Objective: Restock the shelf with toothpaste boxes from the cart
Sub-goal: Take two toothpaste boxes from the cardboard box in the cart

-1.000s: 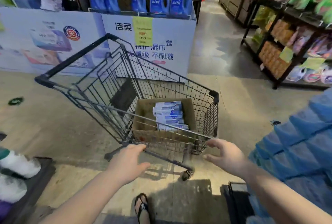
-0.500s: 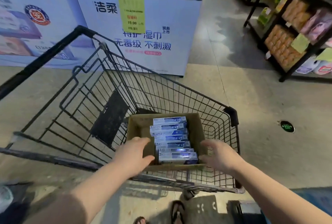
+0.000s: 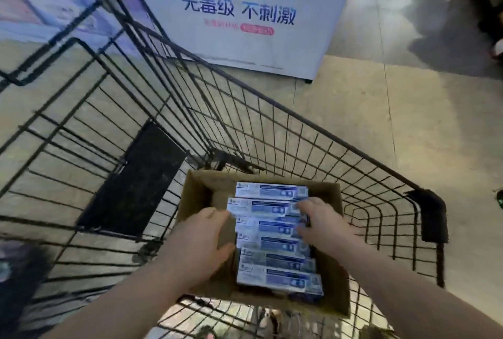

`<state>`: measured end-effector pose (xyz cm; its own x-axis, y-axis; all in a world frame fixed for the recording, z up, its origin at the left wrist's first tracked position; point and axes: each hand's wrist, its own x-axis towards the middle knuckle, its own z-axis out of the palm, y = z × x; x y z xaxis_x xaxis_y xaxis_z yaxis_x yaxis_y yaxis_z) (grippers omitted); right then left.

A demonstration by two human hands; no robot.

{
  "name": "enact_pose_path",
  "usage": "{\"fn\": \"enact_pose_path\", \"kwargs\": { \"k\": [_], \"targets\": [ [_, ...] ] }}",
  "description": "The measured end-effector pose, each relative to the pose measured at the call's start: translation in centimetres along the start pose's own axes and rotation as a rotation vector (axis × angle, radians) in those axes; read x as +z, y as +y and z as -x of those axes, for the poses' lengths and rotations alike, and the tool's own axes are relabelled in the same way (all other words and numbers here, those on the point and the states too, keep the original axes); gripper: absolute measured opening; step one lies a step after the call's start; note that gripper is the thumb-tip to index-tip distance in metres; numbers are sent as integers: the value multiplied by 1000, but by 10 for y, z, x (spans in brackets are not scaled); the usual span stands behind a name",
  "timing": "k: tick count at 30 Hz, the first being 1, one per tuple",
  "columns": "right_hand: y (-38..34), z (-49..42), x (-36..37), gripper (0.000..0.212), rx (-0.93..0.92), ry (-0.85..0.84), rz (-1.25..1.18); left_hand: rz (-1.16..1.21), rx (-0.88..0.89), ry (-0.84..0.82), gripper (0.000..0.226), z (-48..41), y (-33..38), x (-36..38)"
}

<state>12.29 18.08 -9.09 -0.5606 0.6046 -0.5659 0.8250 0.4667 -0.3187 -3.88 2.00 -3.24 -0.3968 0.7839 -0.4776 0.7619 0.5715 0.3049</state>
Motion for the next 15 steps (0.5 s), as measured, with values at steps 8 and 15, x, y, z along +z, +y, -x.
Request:
{"fn": "enact_pose_path", "kwargs": {
  "k": [8,15],
  "targets": [
    [28,-52,48,57,-119,23,129,13,-17,-31,66,-65,-8,37],
    [36,-62,70,65,-133,150,188,165,-97,-43,63,-84,-15,56]
  ]
}}
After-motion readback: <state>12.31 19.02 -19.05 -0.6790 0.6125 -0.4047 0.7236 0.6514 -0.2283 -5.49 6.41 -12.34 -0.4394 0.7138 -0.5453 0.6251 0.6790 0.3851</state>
